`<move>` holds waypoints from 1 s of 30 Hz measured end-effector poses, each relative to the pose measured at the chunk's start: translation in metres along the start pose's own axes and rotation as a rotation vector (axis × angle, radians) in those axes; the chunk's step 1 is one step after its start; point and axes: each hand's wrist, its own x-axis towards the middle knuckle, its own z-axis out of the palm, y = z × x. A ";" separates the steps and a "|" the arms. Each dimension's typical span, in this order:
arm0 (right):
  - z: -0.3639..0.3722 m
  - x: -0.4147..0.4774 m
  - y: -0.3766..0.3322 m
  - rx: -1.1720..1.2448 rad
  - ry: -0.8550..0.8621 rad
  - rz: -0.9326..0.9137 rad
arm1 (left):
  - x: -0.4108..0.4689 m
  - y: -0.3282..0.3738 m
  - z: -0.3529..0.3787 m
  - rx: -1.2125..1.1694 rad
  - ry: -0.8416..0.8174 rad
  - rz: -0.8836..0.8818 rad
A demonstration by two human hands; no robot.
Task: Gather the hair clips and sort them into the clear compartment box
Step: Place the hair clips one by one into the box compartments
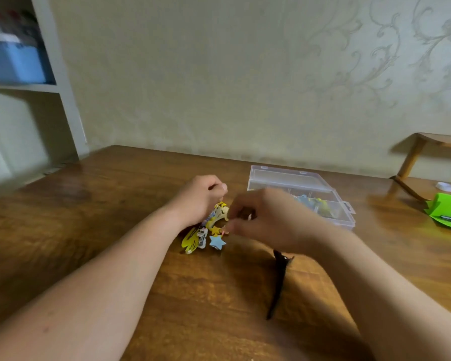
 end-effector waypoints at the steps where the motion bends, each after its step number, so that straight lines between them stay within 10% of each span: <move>1: 0.007 0.001 -0.004 -0.007 -0.046 -0.010 | 0.001 0.000 0.000 -0.040 0.003 -0.007; 12: 0.031 0.007 0.001 -0.104 0.050 -0.127 | 0.004 -0.005 0.005 -0.078 -0.003 0.031; 21: -0.059 -0.009 0.088 0.152 0.434 0.293 | -0.005 0.011 0.014 0.112 -0.098 0.097; 30: -0.059 -0.016 0.113 0.051 0.124 0.340 | -0.007 0.016 0.015 0.057 -0.091 0.104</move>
